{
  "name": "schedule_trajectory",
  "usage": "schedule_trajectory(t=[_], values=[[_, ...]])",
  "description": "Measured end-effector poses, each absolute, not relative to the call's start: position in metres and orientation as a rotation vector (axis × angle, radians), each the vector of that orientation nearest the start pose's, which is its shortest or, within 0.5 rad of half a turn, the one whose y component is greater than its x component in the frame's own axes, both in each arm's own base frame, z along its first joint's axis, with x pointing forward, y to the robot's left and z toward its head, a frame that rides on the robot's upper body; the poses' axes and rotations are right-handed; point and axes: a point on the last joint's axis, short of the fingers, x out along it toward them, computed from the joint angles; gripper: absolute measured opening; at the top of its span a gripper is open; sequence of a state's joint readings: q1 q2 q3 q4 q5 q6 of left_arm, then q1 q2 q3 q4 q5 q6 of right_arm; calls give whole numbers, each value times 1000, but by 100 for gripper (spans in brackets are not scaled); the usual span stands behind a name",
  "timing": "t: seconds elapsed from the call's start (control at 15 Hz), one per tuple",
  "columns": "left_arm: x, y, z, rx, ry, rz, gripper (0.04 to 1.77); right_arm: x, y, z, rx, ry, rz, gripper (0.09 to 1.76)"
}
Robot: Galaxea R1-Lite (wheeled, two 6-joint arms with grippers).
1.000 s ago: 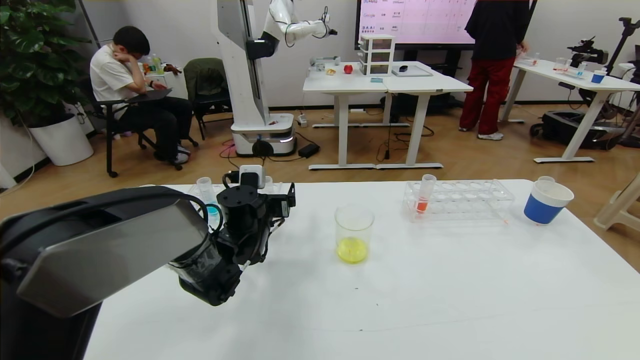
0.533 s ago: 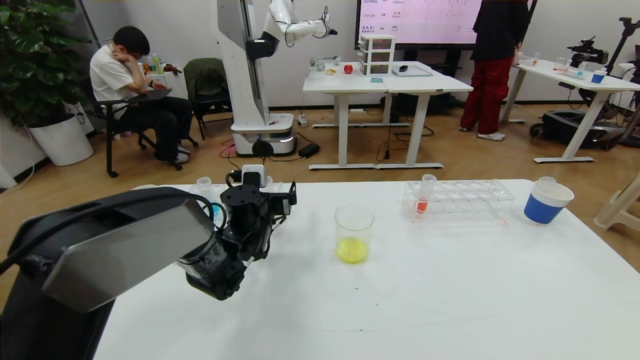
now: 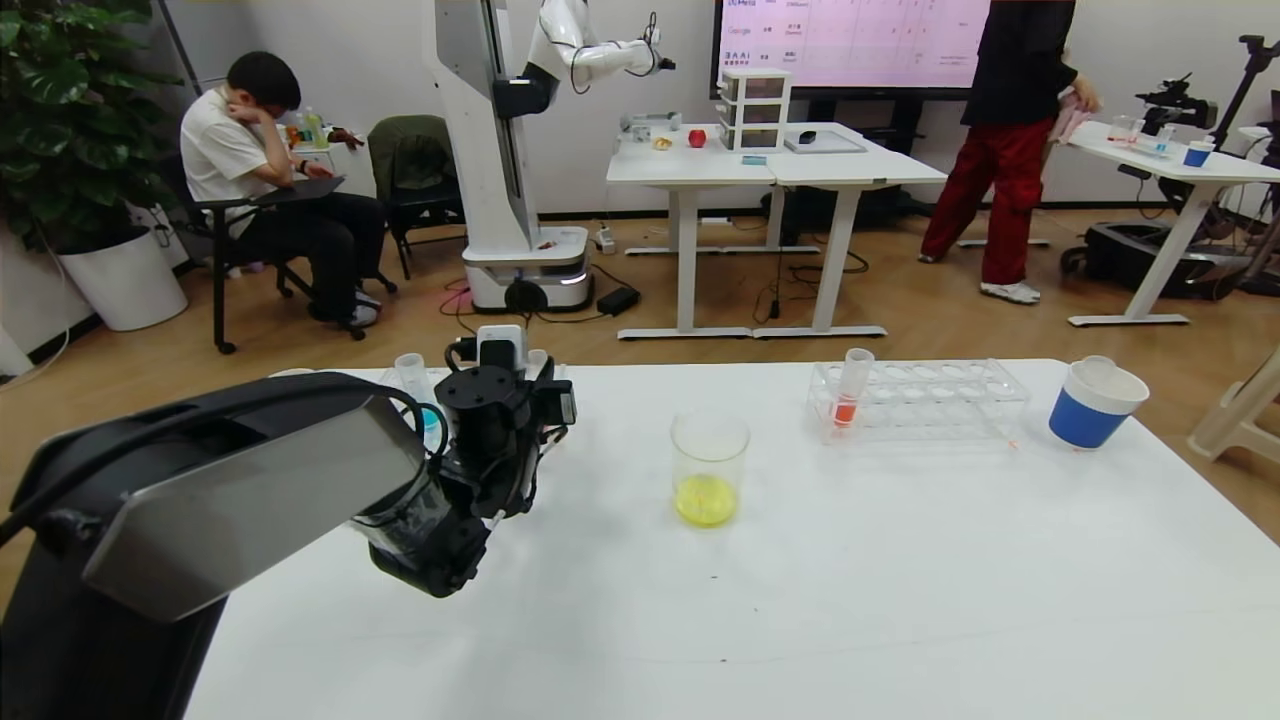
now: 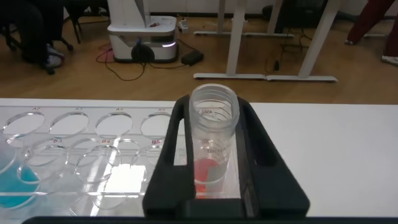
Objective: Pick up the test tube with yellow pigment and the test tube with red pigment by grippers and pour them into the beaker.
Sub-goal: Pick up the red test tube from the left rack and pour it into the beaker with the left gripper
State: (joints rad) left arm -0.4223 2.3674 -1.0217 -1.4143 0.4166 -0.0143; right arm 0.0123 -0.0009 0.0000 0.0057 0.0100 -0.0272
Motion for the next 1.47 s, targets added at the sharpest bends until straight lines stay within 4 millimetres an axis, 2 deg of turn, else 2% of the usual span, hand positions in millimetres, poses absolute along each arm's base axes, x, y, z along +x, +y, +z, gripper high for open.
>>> schedule_trajectory(t=[0.33, 0.6, 0.87, 1.2, 1.47], values=[[392, -168, 68, -33, -66, -13, 51, -23, 0, 75, -27, 5, 22, 174], [391, -167, 95, -17, -88, -33, 51, -23, 0, 75, -27, 5, 22, 174], [384, -165, 133, -26, -114, -46, 51, -23, 0, 75, -27, 5, 22, 174], [378, -163, 152, -40, -152, -54, 51, -23, 0, 75, -27, 5, 22, 174], [375, -169, 153, 10, -170, -282, 51, -23, 0, 75, -27, 5, 22, 174]])
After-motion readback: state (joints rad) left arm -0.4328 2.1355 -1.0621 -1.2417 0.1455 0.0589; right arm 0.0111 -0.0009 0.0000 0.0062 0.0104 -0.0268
